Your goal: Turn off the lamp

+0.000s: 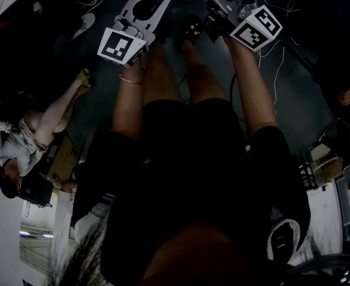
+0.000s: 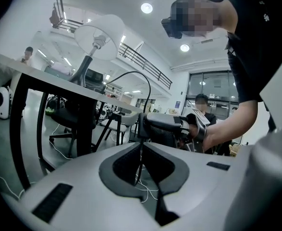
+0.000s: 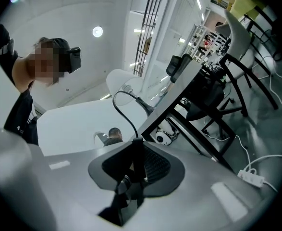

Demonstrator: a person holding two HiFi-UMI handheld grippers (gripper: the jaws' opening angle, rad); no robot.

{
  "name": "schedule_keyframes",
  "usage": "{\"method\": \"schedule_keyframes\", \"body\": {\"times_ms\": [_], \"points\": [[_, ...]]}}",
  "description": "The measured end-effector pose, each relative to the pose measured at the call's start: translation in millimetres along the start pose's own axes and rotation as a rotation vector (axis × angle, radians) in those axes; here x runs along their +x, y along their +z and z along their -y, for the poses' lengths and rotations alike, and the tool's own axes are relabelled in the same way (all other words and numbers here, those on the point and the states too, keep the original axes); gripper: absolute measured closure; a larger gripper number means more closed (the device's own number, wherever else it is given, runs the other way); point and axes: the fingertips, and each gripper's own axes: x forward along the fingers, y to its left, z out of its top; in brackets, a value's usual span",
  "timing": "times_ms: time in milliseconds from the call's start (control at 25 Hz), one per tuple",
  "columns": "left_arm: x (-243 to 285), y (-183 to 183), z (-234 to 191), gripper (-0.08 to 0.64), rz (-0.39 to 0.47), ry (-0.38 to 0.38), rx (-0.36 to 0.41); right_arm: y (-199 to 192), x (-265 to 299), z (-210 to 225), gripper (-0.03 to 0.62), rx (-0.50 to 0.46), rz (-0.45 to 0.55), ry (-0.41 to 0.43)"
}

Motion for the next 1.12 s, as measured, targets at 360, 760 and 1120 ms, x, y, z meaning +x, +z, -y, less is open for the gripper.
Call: {"method": "schedule_keyframes", "body": {"times_ms": [360, 760, 1120], "points": [[8, -1, -5, 0.554, -0.017, -0.032, 0.008, -11, 5, 20, 0.532, -0.07, -0.012, -0.07], [6, 0, -7, 0.554, -0.034, -0.05, 0.019, -36, 4, 45, 0.532, -0.127, -0.047, -0.142], [4, -9, -4, 0.554, -0.031, -0.057, 0.006, -62, -9, 60, 0.531, -0.156, -0.102, -0.207]]}}
